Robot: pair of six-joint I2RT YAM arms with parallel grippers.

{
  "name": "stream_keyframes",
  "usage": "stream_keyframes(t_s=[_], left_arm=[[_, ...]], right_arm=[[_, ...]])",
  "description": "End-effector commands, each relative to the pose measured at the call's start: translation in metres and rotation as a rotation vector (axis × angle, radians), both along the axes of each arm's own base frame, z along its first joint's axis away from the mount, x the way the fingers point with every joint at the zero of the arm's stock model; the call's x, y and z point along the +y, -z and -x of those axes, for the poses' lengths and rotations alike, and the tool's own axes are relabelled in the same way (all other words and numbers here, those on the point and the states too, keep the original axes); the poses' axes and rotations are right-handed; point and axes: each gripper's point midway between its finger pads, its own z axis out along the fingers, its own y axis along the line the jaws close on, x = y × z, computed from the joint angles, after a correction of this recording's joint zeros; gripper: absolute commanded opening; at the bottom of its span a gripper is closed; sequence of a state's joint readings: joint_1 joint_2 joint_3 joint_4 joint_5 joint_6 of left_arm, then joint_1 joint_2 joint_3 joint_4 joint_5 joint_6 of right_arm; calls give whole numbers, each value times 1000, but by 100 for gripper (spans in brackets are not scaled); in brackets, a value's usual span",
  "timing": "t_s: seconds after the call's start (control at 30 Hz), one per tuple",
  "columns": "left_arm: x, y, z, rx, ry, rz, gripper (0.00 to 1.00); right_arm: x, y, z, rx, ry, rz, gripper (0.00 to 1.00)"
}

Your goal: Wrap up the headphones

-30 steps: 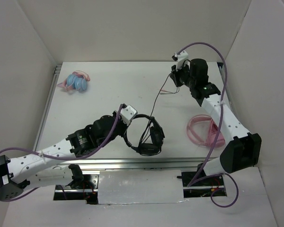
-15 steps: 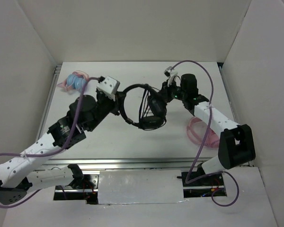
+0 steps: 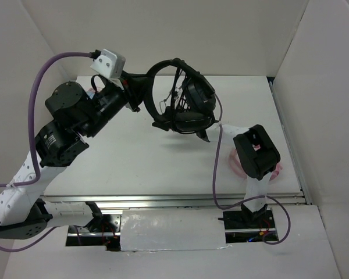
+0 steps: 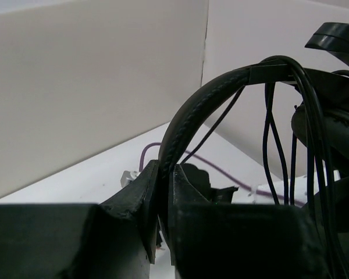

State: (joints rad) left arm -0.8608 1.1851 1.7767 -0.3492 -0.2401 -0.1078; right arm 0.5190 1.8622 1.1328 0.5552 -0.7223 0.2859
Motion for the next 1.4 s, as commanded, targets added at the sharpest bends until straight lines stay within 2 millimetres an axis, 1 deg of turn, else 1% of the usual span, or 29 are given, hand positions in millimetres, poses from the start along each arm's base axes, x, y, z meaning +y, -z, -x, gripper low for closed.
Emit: stream_keyframes(t_s=[0.0, 0.03, 0.07, 0.13, 0.17, 0.23, 0.3, 0.33, 0.43, 0.47, 0.5, 0.53, 0.57, 0.6, 0.7, 0.73, 0.8, 0.83, 0.87, 0.97, 1.0, 1.07, 1.1, 1.17, 1.2, 1.23, 1.27, 1.33, 1.37], left_arm=[[12, -38, 15, -68, 16, 97, 0], [16, -39, 15, -71, -1, 104, 0], [19, -42, 16, -77, -7, 115, 0], [26, -43, 14, -81, -41, 130, 0], [28, -44, 14, -84, -52, 137, 0], [39, -47, 10, -85, -108, 158, 0], [49, -52, 4, -81, -169, 205, 0], [61, -51, -3, -65, -250, 229, 0], [77, -49, -20, -43, -401, 253, 0], [88, -47, -26, -36, -477, 256, 0], [88, -45, -34, -34, -522, 255, 0], [93, -43, -38, -35, -568, 250, 0], [104, -37, -46, -18, -667, 259, 0], [108, -36, -50, -14, -708, 265, 0], [118, -24, -66, 21, -805, 275, 0], [123, -22, -74, 37, -844, 290, 0], [127, -11, -83, 60, -887, 265, 0], [131, -3, -93, 66, -920, 254, 0], [134, 2, -98, 69, -935, 249, 0], [142, 31, -124, 96, -988, 214, 0], [143, 43, -131, 113, -995, 195, 0], [155, 61, -148, 144, -1023, 177, 0], [156, 74, -156, 165, -1007, 154, 0], [172, 96, -170, 209, -1035, 147, 0], [178, 115, -178, 242, -1030, 123, 0], [179, 123, -181, 253, -1027, 113, 0], [179, 143, -185, 278, -1027, 85, 0], [174, 157, -189, 282, -995, 50, 0], [169, 178, -189, 309, -981, 12, 0]], right_arm=[[28, -80, 2, -138, -56, -241, 60], [29, -87, 6, -131, -73, -282, 56], [29, -84, 10, -115, -79, -293, 41], [27, -93, 17, -122, -80, -332, 17], [23, -84, 22, -102, -69, -327, 0], [23, -85, 33, -105, -81, -320, 0], [21, -70, 43, -49, -82, -268, 0], [19, -55, 50, -45, -69, -234, 0], [16, -35, 71, -25, -31, -141, 0], [10, -17, 76, -23, 3, -83, 0], [4, -12, 85, -6, 14, -48, 0], [-2, 6, 100, 21, 22, -4, 0], [-10, 3, 102, 6, 68, 15, 0], [-15, 19, 117, 37, 70, 46, 0], [-25, 27, 138, 73, 89, 99, 0], [-28, 32, 152, 90, 81, 137, 0], [-38, 35, 155, 81, 157, 182, 0], [-43, 28, 167, 76, 166, 199, 0], [-52, 25, 162, 59, 238, 216, 0], [-74, 14, 175, 56, 309, 246, 0], [-84, 10, 170, 46, 375, 257, 0], [-100, 1, 176, 42, 415, 282, 0], [-107, -9, 170, 23, 465, 281, 0], [-117, -21, 172, -1, 490, 302, 0], [-124, -37, 168, -37, 527, 310, 0], [-126, -45, 167, -60, 531, 318, 0], [-124, -67, 166, -97, 529, 301, 0], [-126, -79, 162, -171, 524, 349, 0], [-124, -100, 159, -214, 522, 337, 0]])
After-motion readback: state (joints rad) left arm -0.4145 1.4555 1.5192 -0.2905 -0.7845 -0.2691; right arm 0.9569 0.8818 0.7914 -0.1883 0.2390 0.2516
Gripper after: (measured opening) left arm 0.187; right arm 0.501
